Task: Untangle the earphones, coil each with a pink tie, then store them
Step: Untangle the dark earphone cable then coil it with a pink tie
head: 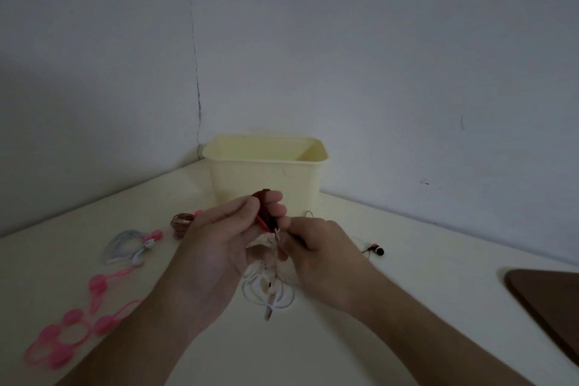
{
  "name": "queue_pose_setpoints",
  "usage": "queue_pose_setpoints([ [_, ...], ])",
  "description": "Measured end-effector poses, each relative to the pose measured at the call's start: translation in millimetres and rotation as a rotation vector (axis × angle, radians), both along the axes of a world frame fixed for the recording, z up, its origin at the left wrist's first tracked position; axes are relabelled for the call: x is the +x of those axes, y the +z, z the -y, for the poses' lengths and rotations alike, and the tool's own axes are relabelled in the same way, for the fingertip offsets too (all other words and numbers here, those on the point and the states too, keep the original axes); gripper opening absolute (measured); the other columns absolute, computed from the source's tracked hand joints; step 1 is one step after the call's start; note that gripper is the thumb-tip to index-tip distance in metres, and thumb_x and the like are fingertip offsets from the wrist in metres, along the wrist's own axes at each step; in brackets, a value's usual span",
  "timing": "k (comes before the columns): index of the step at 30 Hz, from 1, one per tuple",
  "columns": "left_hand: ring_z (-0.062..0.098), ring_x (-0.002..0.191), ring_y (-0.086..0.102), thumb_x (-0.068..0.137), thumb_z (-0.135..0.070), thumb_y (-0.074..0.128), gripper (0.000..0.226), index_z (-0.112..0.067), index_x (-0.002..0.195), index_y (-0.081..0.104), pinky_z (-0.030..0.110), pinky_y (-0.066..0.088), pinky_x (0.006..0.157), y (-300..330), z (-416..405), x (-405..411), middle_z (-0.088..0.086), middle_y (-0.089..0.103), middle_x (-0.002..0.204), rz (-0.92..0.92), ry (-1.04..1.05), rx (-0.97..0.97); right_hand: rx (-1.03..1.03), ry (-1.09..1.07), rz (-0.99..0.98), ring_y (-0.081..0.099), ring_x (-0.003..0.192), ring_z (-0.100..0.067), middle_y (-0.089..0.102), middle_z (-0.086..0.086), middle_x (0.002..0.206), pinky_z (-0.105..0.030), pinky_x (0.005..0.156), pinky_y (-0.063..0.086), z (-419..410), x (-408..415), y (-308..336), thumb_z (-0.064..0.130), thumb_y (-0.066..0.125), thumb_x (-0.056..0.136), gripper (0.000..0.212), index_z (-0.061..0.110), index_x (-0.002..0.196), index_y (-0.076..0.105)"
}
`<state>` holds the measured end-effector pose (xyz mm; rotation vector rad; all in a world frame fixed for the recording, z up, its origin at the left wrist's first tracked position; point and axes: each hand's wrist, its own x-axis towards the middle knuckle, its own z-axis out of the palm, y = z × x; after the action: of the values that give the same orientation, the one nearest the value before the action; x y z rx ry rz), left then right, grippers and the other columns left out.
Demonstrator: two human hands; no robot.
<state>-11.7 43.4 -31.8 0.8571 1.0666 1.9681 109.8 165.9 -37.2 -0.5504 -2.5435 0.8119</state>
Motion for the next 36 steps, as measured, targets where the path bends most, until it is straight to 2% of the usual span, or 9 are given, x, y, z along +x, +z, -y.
queue_pose_setpoints([
  [3,0.027,0.098,0.075,0.106,-0.011,0.051,0.027,-0.004,0.114,0.076,0.029,0.054,0.055,-4.7,-2.6,-3.2,0.016,0.078,0.107,-0.129,0.152,-0.049,0.031,0.017,0.024,0.05,0.061,-0.008,0.058,0.004,0.071,-0.024,0.059,0.039,6.2,0.2,0.7,0.024,0.05,0.109,0.03,0.011,0.086,0.064],
  [7,0.028,0.093,0.077,0.106,-0.008,0.052,0.026,-0.008,0.114,0.076,0.03,0.058,0.056,-10.2,-5.4,-4.6,0.012,0.08,0.105,-0.251,0.233,-0.111,0.056,0.014,0.032,0.049,0.062,-0.013,0.057,0.001,0.071,-0.034,0.061,0.041,8.1,0.9,1.2,0.026,0.051,0.107,0.029,0.011,0.084,0.061],
  [11,0.024,0.093,0.077,0.107,-0.003,0.048,0.03,-0.012,0.118,0.074,0.032,0.062,0.061,-15.4,-8.1,-10.0,0.007,0.08,0.105,-0.301,0.245,-0.148,0.027,0.021,0.015,0.049,0.059,-0.009,0.054,0.005,0.065,-0.026,0.056,0.037,8.2,2.4,3.6,0.027,0.053,0.105,0.03,0.013,0.081,0.064],
  [16,0.026,0.084,0.073,0.106,0.002,0.048,0.039,-0.022,0.106,0.078,0.039,0.058,0.059,-27.4,-12.6,-14.2,0.002,0.077,0.091,-0.595,0.196,-0.271,0.003,0.002,-0.056,0.053,0.056,-0.005,0.06,0.01,0.061,-0.02,0.053,0.04,8.2,4.9,12.3,0.027,0.057,0.103,0.031,0.022,0.073,0.063],
  [19,0.023,0.072,0.065,0.106,-0.003,0.048,0.033,-0.004,0.094,0.078,0.036,0.053,0.05,-25.0,-11.8,-6.4,0.011,0.068,0.077,-0.452,-0.022,-0.246,-0.001,-0.1,-0.163,0.063,0.061,-0.007,0.07,0.008,0.068,-0.025,0.056,0.049,0.7,6.1,12.8,0.028,0.058,0.103,0.031,0.021,0.073,0.063],
  [22,0.024,0.066,0.059,0.099,-0.016,0.062,0.023,-0.002,0.089,0.078,0.034,0.047,0.048,-22.2,-11.1,-5.6,0.014,0.061,0.073,-0.329,-0.112,-0.186,0.013,-0.203,-0.224,0.059,0.062,-0.005,0.065,0.019,0.065,-0.021,0.056,0.045,-7.2,5.3,10.8,0.031,0.058,0.104,0.033,0.024,0.073,0.061],
  [26,0.022,0.074,0.061,0.096,-0.016,0.062,0.025,0.004,0.104,0.075,0.032,0.047,0.05,-15.4,-5.7,-2.0,0.014,0.062,0.083,-0.17,-0.173,-0.053,0.003,-0.19,-0.189,0.056,0.064,-0.008,0.064,0.012,0.066,-0.024,0.058,0.041,-9.3,4.5,6.9,0.029,0.056,0.105,0.035,0.022,0.071,0.057],
  [31,0.025,0.118,0.07,0.104,-0.001,0.044,0.035,0.001,0.129,0.067,0.032,0.059,0.067,-9.2,-3.1,-8.1,0.017,0.073,0.126,-0.074,-0.02,0.078,0.029,-0.047,-0.004,0.062,0.072,-0.016,0.066,0.002,0.078,-0.035,0.066,0.049,4.6,1.7,3.8,0.029,0.05,0.108,0.028,0.02,0.084,0.062],
  [36,0.019,0.108,0.074,0.107,-0.002,0.046,0.032,-0.012,0.125,0.071,0.036,0.063,0.069,-15.3,-8.6,-6.5,0.005,0.078,0.114,-0.276,0.184,-0.096,0.107,-0.003,0.058,0.061,0.072,-0.021,0.062,0.002,0.076,-0.042,0.068,0.05,8.1,1.0,4.7,0.026,0.05,0.107,0.027,0.025,0.08,0.054],
])
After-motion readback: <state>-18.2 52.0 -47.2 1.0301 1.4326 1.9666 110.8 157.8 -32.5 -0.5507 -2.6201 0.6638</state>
